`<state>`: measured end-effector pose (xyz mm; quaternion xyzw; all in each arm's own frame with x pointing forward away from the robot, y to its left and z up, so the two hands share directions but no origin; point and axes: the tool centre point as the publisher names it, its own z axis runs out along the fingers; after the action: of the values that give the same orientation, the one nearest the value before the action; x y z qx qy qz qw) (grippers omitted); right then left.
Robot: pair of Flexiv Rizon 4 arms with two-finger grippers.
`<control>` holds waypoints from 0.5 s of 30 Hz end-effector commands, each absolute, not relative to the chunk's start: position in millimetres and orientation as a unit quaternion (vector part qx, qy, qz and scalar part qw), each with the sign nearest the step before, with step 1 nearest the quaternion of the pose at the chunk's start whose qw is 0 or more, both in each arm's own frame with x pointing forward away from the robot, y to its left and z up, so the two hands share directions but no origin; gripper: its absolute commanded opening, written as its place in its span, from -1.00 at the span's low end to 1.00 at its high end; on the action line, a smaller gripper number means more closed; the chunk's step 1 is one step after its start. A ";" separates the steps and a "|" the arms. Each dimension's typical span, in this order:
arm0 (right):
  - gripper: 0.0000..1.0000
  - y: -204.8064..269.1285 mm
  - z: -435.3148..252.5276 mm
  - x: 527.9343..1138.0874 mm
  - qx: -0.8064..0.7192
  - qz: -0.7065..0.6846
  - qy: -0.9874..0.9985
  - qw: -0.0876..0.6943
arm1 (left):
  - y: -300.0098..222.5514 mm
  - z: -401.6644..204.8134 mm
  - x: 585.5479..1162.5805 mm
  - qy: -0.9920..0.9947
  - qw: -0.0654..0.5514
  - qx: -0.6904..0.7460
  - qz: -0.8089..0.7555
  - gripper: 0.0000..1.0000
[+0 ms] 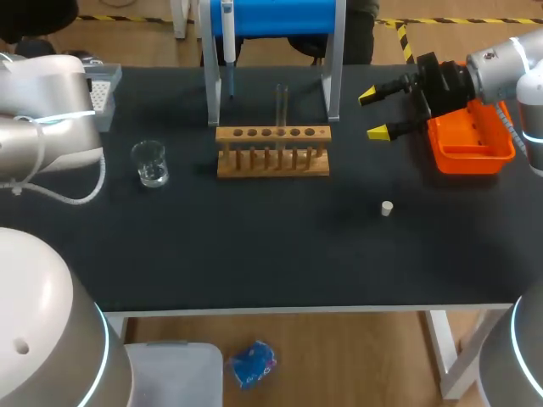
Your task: Invert the test tube, pick up the pipette, mount the tip to pipette, aspirate from beaker and dispense into the tube, eject the tip, return the pipette, and cap with the stopper.
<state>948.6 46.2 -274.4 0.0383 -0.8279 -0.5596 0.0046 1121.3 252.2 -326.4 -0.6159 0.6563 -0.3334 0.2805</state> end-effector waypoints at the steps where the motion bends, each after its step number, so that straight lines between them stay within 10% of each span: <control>1: 1.00 45.5 -274.3 948.6 0.039 -0.559 -0.828 0.005 | 252.7 -326.8 1122.6 0.657 0.280 -0.616 -0.334 1.00; 15: 1.00 45.5 -274.3 948.6 0.039 -0.559 -0.828 0.005 | 265.7 -333.7 1135.0 0.644 0.289 -0.633 -0.318 1.00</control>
<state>948.6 46.2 -274.4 0.0383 -0.8279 -0.5596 0.0046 1125.2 266.5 -329.4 -0.6300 0.6460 -0.3211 0.2876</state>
